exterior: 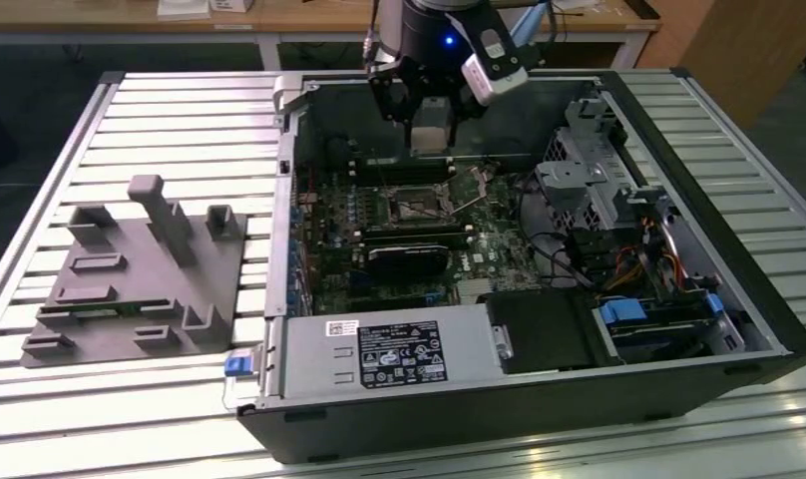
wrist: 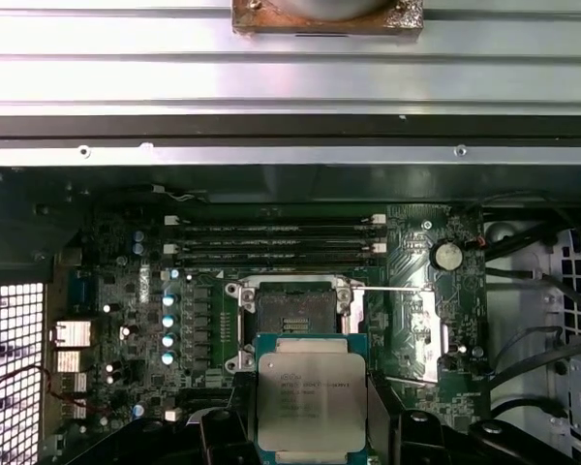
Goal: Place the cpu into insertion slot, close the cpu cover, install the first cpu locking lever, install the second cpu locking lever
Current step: 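Place the cpu into insertion slot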
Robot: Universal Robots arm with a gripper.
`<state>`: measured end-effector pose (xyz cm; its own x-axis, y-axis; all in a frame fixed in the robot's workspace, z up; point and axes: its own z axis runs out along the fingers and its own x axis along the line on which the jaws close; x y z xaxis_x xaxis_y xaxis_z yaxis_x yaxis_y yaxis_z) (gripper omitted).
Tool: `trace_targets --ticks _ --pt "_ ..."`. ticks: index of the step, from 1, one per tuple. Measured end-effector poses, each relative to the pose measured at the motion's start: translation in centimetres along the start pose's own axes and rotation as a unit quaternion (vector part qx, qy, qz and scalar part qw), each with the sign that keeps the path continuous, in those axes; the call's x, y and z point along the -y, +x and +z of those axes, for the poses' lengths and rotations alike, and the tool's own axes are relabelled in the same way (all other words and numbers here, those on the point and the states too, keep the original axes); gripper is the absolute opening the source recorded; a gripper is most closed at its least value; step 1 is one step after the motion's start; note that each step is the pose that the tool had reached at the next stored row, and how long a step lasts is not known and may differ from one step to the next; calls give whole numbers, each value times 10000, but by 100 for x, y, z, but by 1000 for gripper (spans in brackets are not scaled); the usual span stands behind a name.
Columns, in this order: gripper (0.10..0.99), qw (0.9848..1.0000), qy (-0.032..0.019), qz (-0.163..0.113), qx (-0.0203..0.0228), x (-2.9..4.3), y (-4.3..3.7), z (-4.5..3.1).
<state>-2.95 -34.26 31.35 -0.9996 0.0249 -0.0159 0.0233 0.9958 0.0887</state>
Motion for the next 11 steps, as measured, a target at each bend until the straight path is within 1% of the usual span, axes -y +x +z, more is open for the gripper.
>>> trace_targets --ticks 11 --pt "541 10000 -1 -2 22 9 4 100"
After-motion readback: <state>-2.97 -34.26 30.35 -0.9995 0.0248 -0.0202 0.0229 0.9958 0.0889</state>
